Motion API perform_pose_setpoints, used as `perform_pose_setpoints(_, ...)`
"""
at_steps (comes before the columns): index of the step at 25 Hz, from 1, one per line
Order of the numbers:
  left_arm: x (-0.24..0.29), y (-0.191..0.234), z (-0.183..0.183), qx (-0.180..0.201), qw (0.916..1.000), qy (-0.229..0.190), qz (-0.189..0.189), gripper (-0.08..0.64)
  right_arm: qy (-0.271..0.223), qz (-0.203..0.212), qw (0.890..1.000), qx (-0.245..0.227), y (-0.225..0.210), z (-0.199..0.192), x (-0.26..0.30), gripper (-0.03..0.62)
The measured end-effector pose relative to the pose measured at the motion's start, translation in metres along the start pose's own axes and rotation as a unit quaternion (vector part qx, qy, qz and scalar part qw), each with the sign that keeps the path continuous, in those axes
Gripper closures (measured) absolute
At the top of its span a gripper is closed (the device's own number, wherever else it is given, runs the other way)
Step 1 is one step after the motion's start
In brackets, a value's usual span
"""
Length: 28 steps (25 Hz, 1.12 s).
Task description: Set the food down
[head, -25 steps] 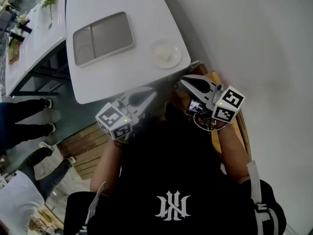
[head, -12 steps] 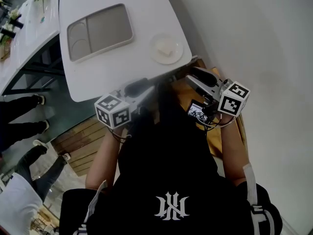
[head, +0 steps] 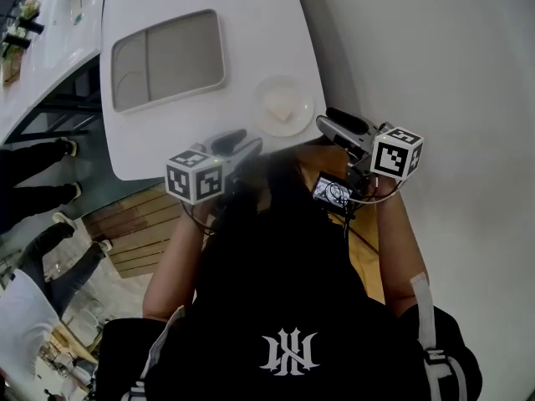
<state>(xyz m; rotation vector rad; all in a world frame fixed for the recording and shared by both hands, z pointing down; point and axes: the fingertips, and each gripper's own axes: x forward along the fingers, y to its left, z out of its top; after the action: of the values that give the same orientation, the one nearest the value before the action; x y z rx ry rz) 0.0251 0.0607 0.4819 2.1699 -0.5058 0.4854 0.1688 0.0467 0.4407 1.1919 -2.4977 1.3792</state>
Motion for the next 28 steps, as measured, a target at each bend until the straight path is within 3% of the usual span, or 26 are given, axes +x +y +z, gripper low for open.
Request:
perform_pose_setpoints(8,0.034,0.029,0.018,-0.051,0.9968,0.035,0.051,0.394,0.116,-0.009,0.993,0.032,-0.066,0.004,0.035,0.43)
perform_pose_setpoints(16,0.048,0.038,0.02,-0.051,0.9923,0.071,0.088,0.394,0.18,-0.007,0.982,0.062,-0.082,-0.011,0.046,0.43)
perform_pose_setpoints(28,0.063,0.046,0.019,-0.059,0.9876,0.092,0.113,0.432,0.192,0.007,0.976,0.105,-0.089,-0.019,0.054,0.482)
